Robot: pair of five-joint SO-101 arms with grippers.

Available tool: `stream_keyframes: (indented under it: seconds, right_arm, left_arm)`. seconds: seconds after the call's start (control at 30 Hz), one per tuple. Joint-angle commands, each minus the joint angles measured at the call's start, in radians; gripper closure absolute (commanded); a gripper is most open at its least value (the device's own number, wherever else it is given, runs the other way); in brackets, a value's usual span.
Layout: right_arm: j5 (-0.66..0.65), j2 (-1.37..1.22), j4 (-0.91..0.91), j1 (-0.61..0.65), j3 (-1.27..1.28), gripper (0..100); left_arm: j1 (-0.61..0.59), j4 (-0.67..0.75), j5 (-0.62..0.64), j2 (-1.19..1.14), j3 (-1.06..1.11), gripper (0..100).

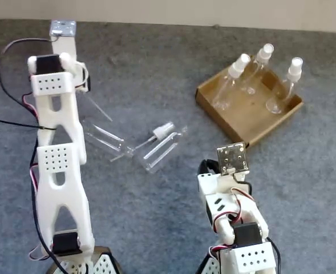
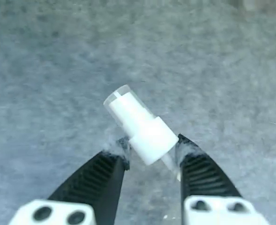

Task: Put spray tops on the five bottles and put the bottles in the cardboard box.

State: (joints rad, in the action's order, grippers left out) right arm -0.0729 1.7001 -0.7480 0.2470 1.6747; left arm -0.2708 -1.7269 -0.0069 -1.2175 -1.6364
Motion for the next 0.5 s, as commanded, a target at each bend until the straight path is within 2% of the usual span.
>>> stream_keyframes:
  seconds: [0.0, 0.3, 0.47]
  right_arm:
    - [0.002, 0.012, 0.021, 0.007, 0.053, 97.4]
    - [0.002, 0.012, 0.021, 0.007, 0.053, 97.4]
    - [0.002, 0.012, 0.021, 0.007, 0.053, 97.4]
  left_arm:
    - [-0.059, -0.014, -0.137, 0.053, -0.021, 93]
    - [-0.139, -0.026, -0.404, 0.071, -0.022, 93]
    - [-0.166, -0.029, -0.402, 0.111, -0.019, 93]
